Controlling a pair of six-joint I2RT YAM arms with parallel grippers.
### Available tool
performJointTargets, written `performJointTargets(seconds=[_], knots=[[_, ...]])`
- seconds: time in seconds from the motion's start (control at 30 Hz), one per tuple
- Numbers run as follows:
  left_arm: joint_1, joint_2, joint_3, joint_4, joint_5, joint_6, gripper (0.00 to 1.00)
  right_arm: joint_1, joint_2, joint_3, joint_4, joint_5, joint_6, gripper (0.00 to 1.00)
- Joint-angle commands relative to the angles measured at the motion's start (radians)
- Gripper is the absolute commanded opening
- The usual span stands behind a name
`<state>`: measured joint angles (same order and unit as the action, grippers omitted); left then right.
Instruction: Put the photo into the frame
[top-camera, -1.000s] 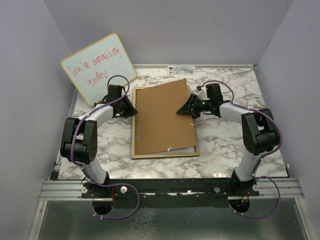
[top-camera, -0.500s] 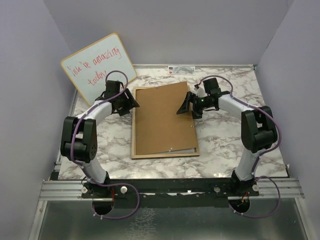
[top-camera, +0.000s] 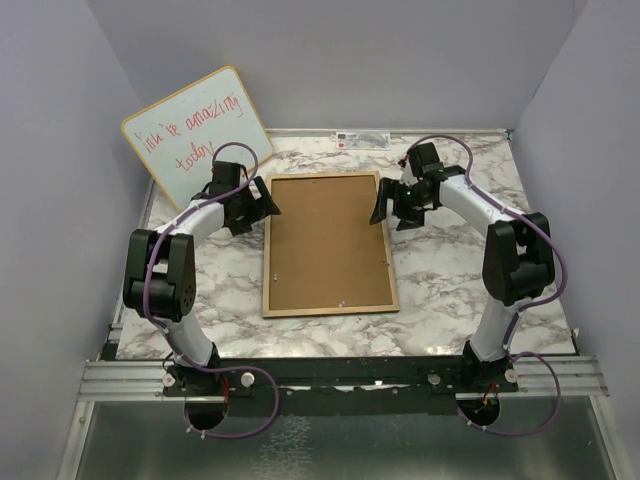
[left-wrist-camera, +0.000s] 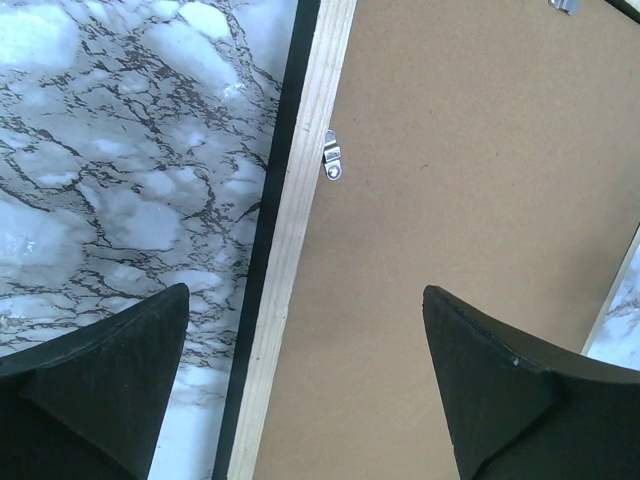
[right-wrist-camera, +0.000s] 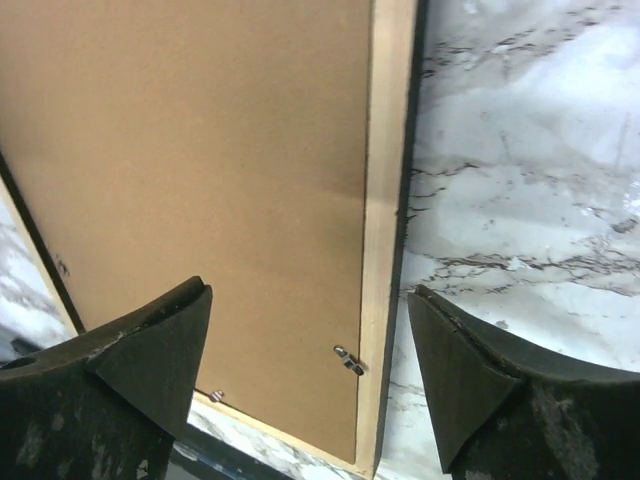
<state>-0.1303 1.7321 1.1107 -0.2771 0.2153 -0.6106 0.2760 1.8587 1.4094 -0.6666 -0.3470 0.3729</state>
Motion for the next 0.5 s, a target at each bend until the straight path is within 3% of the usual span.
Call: performJointTargets(seconds=[0.0,0.2,0.47], knots=[[0.005,0.021,-0.014,0.013,-0.015,0.040,0.99,0.004,-0.003,0.025,0.037,0.097,-0.007,0.77],[0.005,0.053,-0.041,0.024,-0.006,0.042,0.90,0.003,0.069,0.043,0.197,0.083,0.054,0.45],[0.005,0.062,-0.065,0.032,0.009,0.064,0.82,0.004,0.138,0.055,0.267,0.041,0.071,0.48]])
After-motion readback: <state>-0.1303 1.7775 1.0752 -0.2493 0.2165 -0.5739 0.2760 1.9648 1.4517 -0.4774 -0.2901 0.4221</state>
